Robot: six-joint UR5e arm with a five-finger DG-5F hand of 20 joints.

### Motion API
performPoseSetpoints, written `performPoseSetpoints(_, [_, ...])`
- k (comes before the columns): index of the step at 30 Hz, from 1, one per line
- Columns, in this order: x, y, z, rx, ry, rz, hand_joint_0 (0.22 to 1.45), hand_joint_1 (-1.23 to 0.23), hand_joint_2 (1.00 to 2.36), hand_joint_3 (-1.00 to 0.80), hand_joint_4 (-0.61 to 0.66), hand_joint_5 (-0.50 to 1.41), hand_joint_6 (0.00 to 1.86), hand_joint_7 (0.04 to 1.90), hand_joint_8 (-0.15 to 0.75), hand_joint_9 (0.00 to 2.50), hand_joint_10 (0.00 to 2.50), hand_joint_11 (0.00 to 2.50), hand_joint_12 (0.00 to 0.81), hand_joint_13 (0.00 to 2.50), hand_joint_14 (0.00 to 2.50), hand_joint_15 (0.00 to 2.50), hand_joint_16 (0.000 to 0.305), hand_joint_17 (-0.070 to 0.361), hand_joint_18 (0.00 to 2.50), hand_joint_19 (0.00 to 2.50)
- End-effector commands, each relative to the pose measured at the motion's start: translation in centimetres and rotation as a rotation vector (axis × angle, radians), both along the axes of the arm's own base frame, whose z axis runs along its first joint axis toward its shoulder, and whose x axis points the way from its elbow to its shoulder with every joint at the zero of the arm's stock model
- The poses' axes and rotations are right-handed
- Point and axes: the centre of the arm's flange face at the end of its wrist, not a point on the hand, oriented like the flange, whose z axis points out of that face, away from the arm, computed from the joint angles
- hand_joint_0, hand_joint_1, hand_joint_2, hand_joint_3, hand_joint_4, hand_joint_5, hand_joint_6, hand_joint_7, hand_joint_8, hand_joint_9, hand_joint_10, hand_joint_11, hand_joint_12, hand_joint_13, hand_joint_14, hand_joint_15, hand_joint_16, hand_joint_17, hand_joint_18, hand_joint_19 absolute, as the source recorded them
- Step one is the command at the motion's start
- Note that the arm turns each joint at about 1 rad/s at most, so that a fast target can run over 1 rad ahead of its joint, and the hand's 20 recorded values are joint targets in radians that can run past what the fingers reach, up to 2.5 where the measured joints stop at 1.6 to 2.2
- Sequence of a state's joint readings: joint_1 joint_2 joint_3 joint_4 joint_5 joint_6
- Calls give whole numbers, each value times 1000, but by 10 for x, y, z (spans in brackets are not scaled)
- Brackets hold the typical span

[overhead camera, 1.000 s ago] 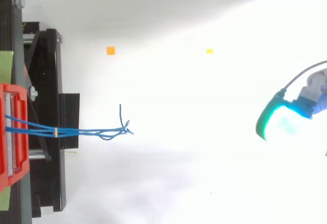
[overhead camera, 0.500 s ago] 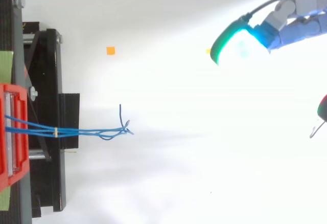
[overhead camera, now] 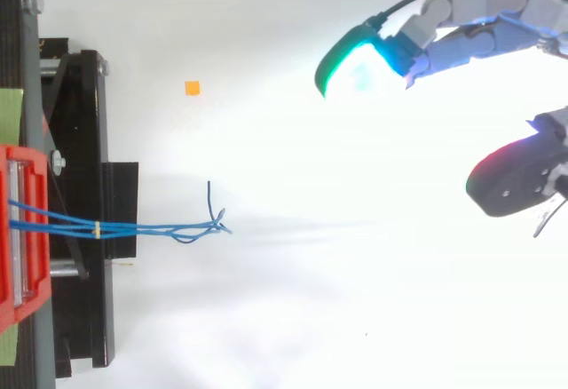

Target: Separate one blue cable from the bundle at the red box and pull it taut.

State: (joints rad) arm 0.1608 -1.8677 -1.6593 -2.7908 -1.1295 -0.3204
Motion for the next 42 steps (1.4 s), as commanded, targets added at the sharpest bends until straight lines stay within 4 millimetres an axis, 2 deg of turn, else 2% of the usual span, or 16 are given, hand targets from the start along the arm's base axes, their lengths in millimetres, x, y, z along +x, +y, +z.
performPoseSetpoints(1, [12,2,-4,-7,1,2,522,-605,1000,-500,167,-213,502,767,218,615,16,473,299,588,14,343,50,112,428,586])
performPoseSetpoints(2, [17,3,-3,-7,0,2,522,-605,1000,-500,168,-212,502,770,218,616,14,474,300,589,14,344,50,112,427,585])
performPoseSetpoints(4, [30,4,-17,-8,32,9,522,-605,1000,-500,169,-212,502,766,217,620,14,485,301,591,14,348,50,112,428,586])
performPoseSetpoints(8, [42,6,-28,3,37,28,522,-605,1000,-500,170,-212,502,771,217,623,14,486,301,594,14,341,50,111,430,587])
performPoseSetpoints(14, [49,8,-32,-1,35,32,522,-604,1000,-500,172,-211,502,771,219,635,15,493,301,610,14,354,49,111,437,592])
performPoseSetpoints(17, [51,9,-39,-5,45,33,522,-604,1000,-499,172,-210,502,771,223,640,15,505,302,615,14,359,49,111,443,595])
performPoseSetpoints(18, [56,9,-49,-1,47,32,522,-603,1000,-500,174,-210,502,773,224,641,14,505,302,615,16,358,49,111,444,594])
performPoseSetpoints(22, [65,10,-56,1,29,33,522,-603,1000,-500,175,-208,502,772,220,647,14,500,304,621,14,360,49,111,445,594])
performPoseSetpoints(25, [70,10,-54,1,10,33,522,-602,1000,-500,176,-208,502,771,220,647,15,508,304,622,15,365,49,111,447,594])
performPoseSetpoints(29, [77,12,-63,4,10,36,523,-601,1000,-500,179,-207,502,771,222,647,15,509,305,626,16,363,49,111,447,604])
performPoseSetpoints(36, [84,16,-64,4,-17,50,522,-600,1000,-500,180,-207,502,771,221,645,15,507,305,622,15,366,50,112,449,594])
performPoseSetpoints(41, [93,19,-88,5,-7,67,522,-599,1000,-500,180,-207,502,774,220,642,17,513,305,612,15,368,50,112,447,594])
performPoseSetpoints(42, [101,21,-90,9,-17,75,521,-600,1000,-500,180,-207,502,770,219,641,15,506,305,611,15,365,50,112,445,603])
